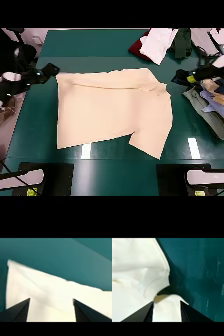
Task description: Fold the shirts.
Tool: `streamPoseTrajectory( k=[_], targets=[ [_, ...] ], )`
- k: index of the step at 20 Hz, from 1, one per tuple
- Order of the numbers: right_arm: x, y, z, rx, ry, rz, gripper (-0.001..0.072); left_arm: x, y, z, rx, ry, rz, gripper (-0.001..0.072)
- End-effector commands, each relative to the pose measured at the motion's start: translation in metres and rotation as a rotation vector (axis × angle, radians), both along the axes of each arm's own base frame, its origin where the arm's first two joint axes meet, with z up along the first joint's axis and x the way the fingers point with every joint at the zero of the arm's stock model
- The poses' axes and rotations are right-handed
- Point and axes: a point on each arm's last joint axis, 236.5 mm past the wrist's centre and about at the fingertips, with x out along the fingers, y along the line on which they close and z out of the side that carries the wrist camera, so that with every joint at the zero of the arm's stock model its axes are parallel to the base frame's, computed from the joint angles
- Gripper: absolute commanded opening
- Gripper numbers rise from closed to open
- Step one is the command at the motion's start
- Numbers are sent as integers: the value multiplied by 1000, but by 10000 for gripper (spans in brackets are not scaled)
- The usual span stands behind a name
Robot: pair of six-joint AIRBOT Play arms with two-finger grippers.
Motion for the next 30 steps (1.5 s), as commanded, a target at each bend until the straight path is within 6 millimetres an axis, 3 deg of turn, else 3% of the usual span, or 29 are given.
streamPoseTrajectory(
  k=[1, 3, 5, 9, 13, 20, 26, 30],
  targets=[
    [-57, -4, -1, 72, 59, -3, 450, -51, 23, -6, -18, 145, -85, 620],
    [-94, 7, -17, 192, 112, 4, 450, -107, 28, -32, -85, 318, -146, 620],
    [-123, 11, -36, 287, 161, -19, 450, -152, 8, -50, -208, 426, -171, 619],
    [-176, 19, -72, 385, 305, -38, 450, -209, -26, -72, -301, 485, -135, 619],
    [-198, 21, -99, 426, 378, -76, 450, -240, -50, -77, -360, 574, -221, 620],
    [-203, 22, -112, 432, 398, -69, 449, -256, -43, -90, -290, 644, -240, 620],
    [-179, 8, -118, 386, 311, -134, 443, -282, -17, -113, -168, 779, -199, 619],
    [-169, -4, -123, 344, 269, -170, 437, -286, -17, -113, -166, 794, -202, 620]
  ],
)
